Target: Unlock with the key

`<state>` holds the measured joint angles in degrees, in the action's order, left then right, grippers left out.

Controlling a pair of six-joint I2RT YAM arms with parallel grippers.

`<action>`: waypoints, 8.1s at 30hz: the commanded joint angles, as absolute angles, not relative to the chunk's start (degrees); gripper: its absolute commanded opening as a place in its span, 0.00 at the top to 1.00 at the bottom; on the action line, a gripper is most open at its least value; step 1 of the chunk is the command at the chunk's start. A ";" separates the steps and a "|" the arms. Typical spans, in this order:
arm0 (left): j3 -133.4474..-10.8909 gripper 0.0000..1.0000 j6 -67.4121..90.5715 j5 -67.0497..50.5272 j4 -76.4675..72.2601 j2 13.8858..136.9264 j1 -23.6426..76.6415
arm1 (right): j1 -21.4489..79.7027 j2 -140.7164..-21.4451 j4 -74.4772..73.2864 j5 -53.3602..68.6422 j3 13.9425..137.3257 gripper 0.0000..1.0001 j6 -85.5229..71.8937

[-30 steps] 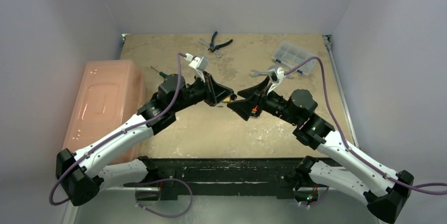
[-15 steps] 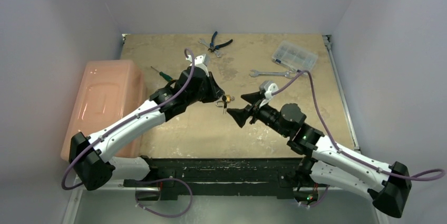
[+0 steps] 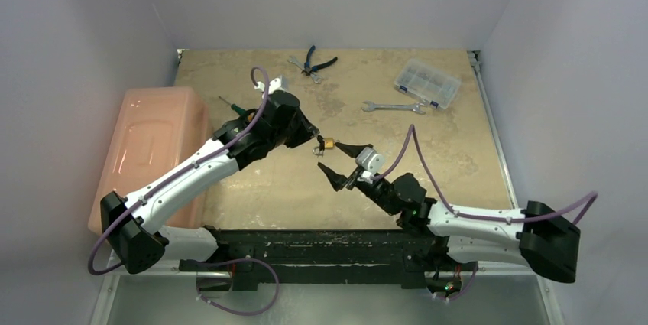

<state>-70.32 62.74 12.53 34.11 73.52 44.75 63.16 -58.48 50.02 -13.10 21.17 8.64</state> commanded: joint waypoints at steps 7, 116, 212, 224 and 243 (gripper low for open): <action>-71.66 1.00 66.46 9.98 34.21 72.99 44.74 | 64.72 -70.38 75.05 -21.24 21.00 0.44 19.74; -54.62 0.23 43.15 -10.70 1.55 61.75 44.74 | 52.91 -48.71 36.11 -5.46 27.44 1.00 -14.21; -97.15 1.00 41.08 18.39 24.60 125.94 59.06 | 52.91 -22.75 -13.46 -40.42 38.71 1.00 -27.25; -81.89 1.00 43.42 8.59 7.23 111.62 55.14 | 52.91 -21.49 -14.77 -42.37 40.49 1.00 -26.13; -62.25 1.00 55.75 4.06 -14.98 87.04 47.44 | 52.91 -30.05 -11.96 -37.96 40.58 1.00 -32.00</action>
